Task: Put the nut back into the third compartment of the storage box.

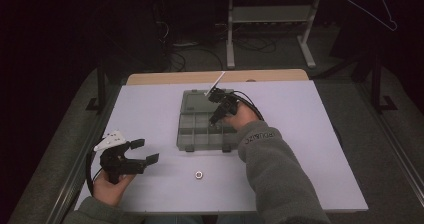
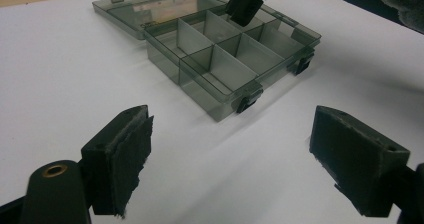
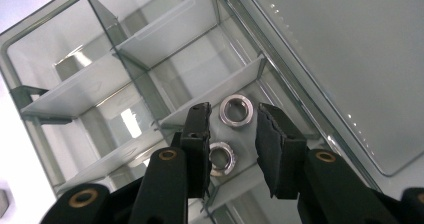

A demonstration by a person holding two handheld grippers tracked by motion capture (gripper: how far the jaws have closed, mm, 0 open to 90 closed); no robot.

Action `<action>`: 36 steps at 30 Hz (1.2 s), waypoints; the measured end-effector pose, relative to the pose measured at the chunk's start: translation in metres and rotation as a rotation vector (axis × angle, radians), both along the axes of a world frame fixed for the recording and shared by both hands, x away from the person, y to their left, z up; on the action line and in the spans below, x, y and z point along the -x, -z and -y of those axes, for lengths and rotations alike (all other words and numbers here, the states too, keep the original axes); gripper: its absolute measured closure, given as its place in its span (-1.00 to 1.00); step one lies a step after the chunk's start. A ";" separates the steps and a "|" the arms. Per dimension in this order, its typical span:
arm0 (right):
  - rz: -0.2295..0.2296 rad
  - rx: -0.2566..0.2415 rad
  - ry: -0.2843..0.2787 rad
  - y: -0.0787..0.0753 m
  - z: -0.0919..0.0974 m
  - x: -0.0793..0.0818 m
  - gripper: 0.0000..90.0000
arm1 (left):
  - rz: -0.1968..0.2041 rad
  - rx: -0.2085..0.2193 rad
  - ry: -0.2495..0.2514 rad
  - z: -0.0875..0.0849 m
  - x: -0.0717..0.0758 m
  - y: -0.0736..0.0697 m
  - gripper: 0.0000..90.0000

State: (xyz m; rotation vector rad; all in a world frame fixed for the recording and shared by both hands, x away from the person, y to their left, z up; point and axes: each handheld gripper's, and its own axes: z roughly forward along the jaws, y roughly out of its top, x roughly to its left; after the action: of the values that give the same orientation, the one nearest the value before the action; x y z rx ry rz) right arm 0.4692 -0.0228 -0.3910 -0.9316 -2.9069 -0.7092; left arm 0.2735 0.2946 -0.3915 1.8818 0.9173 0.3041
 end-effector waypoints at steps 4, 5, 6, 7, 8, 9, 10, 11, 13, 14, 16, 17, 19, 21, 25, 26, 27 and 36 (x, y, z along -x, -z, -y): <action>0.017 -0.016 -0.010 -0.007 0.005 0.008 0.45 | -0.003 0.002 -0.003 0.000 0.000 0.000 -0.64; 0.026 -0.030 -0.022 -0.012 0.008 0.013 0.42 | -0.004 -0.004 -0.002 0.000 0.000 0.000 -0.64; 0.026 -0.030 -0.022 -0.012 0.008 0.013 0.42 | -0.004 -0.004 -0.002 0.000 0.000 0.000 -0.64; 0.031 -0.045 -0.031 -0.016 0.010 0.019 0.41 | -0.008 -0.011 0.000 0.000 0.000 0.000 -0.64; 0.031 -0.045 -0.031 -0.016 0.010 0.019 0.41 | -0.005 -0.010 0.000 0.000 0.000 0.000 -0.64; 0.039 -0.057 -0.039 -0.020 0.011 0.026 0.39 | -0.007 -0.009 -0.002 0.001 0.000 0.000 -0.64; 0.041 -0.060 -0.048 -0.021 0.011 0.029 0.38 | -0.007 -0.009 -0.002 0.001 0.000 0.000 -0.64; 0.041 -0.060 -0.048 -0.021 0.011 0.029 0.38 | -0.004 -0.008 -0.002 0.001 0.000 0.001 -0.64; 0.050 -0.068 -0.071 -0.025 0.011 0.042 0.34 | -0.003 -0.011 -0.001 0.001 0.000 0.001 -0.64; 0.050 -0.068 -0.071 -0.025 0.011 0.042 0.34 | -0.003 -0.011 -0.001 0.001 0.000 0.001 -0.64; 0.059 -0.074 -0.103 -0.027 0.008 0.056 0.31 | -0.006 -0.015 0.002 0.001 0.000 0.001 -0.64; 0.059 -0.074 -0.103 -0.027 0.008 0.056 0.31 | -0.004 -0.014 0.002 0.001 0.000 0.001 -0.64; 0.059 -0.076 -0.132 -0.027 0.005 0.070 0.30 | -0.004 -0.017 0.003 0.001 0.000 0.001 -0.64; 0.057 -0.075 -0.138 -0.026 0.004 0.073 0.30 | -0.005 -0.017 0.004 0.001 0.000 0.001 -0.64; 0.051 -0.072 -0.177 -0.023 -0.002 0.090 0.28 | -0.005 -0.019 0.002 0.002 0.000 0.001 -0.64; 0.051 -0.072 -0.177 -0.023 -0.002 0.090 0.28 | -0.005 -0.019 0.002 0.002 0.000 0.001 -0.64; 0.053 -0.072 -0.188 -0.021 -0.004 0.096 0.28 | -0.005 -0.015 0.000 0.001 0.000 0.001 -0.64; 0.036 -0.071 -0.222 -0.010 -0.008 0.114 0.25 | -0.005 -0.015 -0.001 0.002 0.001 0.001 -0.64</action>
State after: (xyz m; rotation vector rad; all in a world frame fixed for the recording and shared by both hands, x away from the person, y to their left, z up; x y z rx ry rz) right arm 0.3550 -0.0144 -0.3806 -0.5827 -2.9300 -0.8124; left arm 0.2728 0.2929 -0.3923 1.8973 0.9213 0.3078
